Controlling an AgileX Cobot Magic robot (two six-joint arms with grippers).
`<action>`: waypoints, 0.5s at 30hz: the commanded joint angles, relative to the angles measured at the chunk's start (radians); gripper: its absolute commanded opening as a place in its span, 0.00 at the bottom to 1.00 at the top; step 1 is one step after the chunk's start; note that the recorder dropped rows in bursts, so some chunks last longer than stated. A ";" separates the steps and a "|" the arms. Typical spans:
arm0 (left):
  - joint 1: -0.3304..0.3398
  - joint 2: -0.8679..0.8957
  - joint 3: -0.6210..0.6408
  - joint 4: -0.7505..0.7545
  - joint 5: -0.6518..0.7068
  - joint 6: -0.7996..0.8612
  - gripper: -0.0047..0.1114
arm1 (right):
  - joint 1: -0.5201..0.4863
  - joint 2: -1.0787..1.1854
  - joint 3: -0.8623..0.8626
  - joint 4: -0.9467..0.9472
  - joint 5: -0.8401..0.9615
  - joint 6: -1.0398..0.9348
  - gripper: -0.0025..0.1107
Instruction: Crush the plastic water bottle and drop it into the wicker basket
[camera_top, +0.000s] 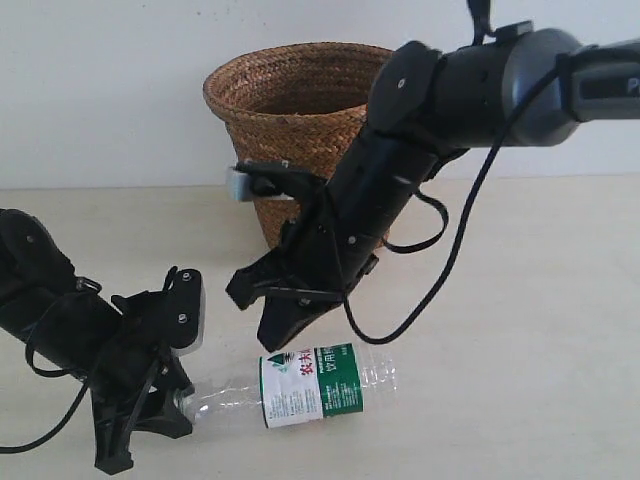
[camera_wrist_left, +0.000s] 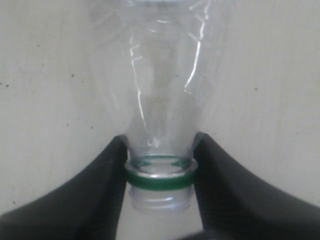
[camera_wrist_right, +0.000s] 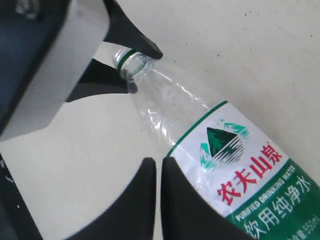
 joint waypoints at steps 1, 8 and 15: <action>-0.002 -0.009 -0.001 -0.011 -0.001 -0.016 0.08 | 0.013 0.047 0.002 -0.001 -0.060 0.014 0.02; -0.002 -0.009 -0.001 -0.011 -0.001 -0.023 0.08 | 0.013 0.111 0.002 -0.010 -0.108 0.022 0.02; -0.002 -0.009 -0.001 -0.011 -0.001 -0.027 0.08 | 0.013 0.195 0.002 -0.036 -0.136 0.035 0.02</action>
